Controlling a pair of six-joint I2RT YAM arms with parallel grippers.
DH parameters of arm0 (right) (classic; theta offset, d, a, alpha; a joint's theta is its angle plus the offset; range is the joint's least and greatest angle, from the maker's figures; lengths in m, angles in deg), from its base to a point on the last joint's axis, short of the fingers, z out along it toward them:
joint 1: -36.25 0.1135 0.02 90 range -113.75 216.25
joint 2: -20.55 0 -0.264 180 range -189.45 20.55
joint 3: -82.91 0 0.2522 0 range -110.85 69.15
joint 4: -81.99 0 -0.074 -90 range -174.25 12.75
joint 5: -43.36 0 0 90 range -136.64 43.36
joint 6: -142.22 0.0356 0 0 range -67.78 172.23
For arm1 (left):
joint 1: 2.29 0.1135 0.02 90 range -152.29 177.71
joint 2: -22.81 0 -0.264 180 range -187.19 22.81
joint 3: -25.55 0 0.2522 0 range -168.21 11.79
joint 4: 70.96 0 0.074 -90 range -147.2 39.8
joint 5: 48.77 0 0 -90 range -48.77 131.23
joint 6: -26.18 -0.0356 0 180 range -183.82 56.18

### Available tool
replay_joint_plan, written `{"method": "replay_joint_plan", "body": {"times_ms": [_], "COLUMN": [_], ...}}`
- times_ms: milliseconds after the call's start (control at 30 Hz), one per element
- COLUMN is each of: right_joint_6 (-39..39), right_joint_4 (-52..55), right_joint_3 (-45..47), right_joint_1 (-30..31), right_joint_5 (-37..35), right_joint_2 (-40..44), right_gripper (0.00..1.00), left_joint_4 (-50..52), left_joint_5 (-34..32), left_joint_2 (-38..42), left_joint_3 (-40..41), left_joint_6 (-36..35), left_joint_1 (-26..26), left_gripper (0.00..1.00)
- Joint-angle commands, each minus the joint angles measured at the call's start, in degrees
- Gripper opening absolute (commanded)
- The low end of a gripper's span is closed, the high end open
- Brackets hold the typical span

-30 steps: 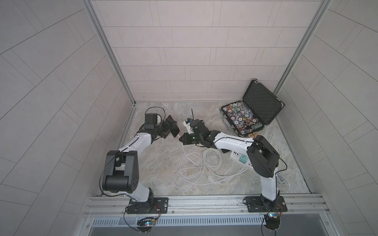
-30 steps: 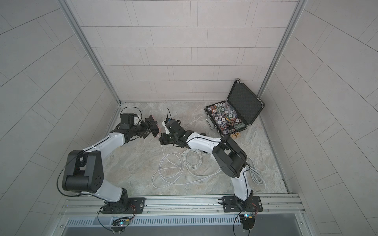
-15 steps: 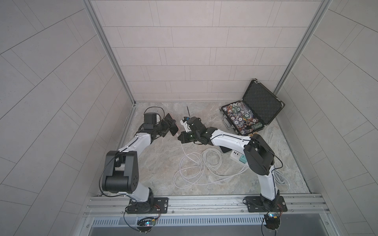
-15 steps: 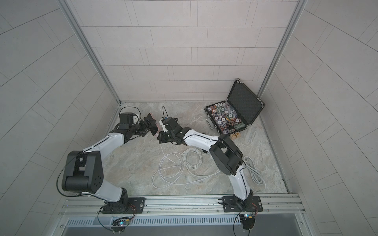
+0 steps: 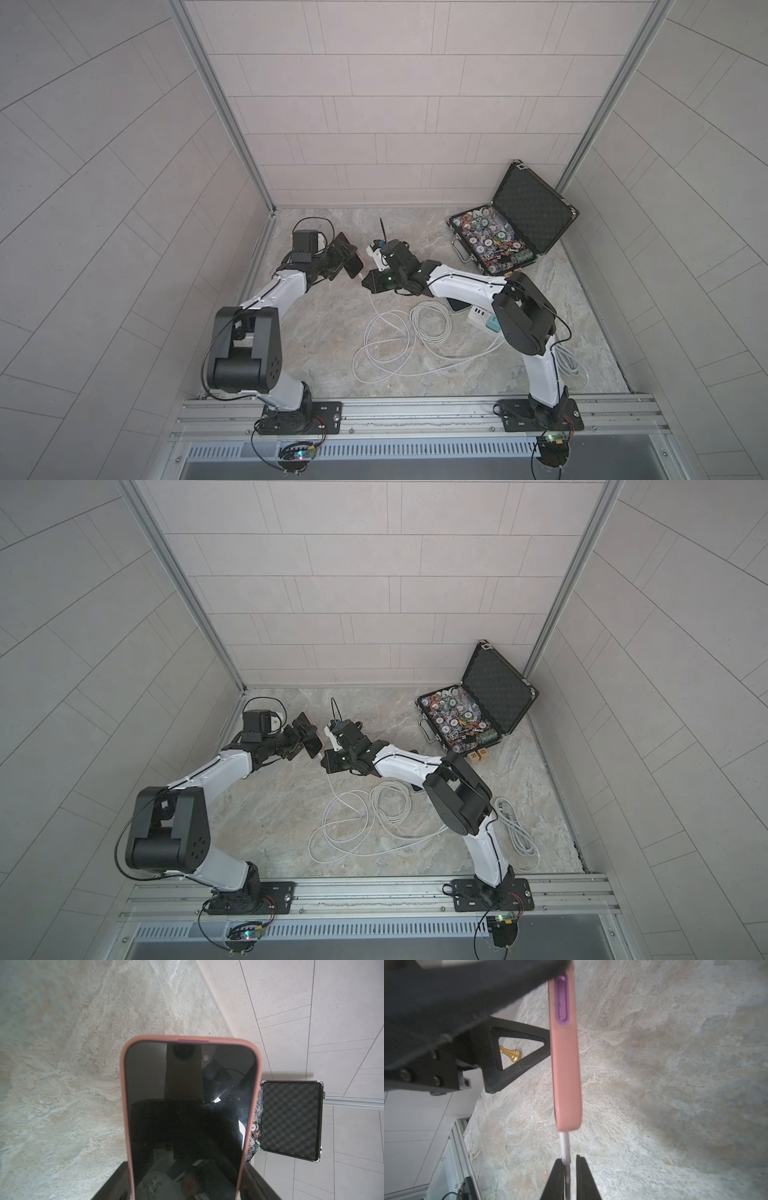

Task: Plug the charging cable into the phone
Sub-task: Insert the charging cable into the phone.

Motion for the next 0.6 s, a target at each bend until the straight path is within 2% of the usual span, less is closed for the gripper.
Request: {"method": "replay_joint_plan", "body": {"times_ms": [0,133,333,567], "right_joint_6": [-0.2,0.6,0.9,1.0], "right_joint_4": [-5.4,-6.0,-7.2,-11.3], "right_joint_3": [1.5,3.3,8.3,17.2], "right_joint_1": [-1.3,-1.3,-1.3,-1.3], "right_joint_5": [-2.4,-2.1,0.0,2.1], "right_joint_2": [2.8,4.7,9.1,14.8], "right_gripper": [0.22,0.34,0.47,0.58], "left_joint_4": [4.0,3.9,4.2,4.7], "left_joint_5": [4.7,3.8,3.3,1.5], "left_joint_2": [1.7,1.8,1.3,1.4], "left_joint_3": [-1.4,-1.5,-2.2,-3.3], "left_joint_6": [-3.1,-4.2,-5.3,-9.5], "left_joint_1": [0.0,0.4,1.4,1.6], "left_gripper": [0.22,0.22,0.22,0.23]}}
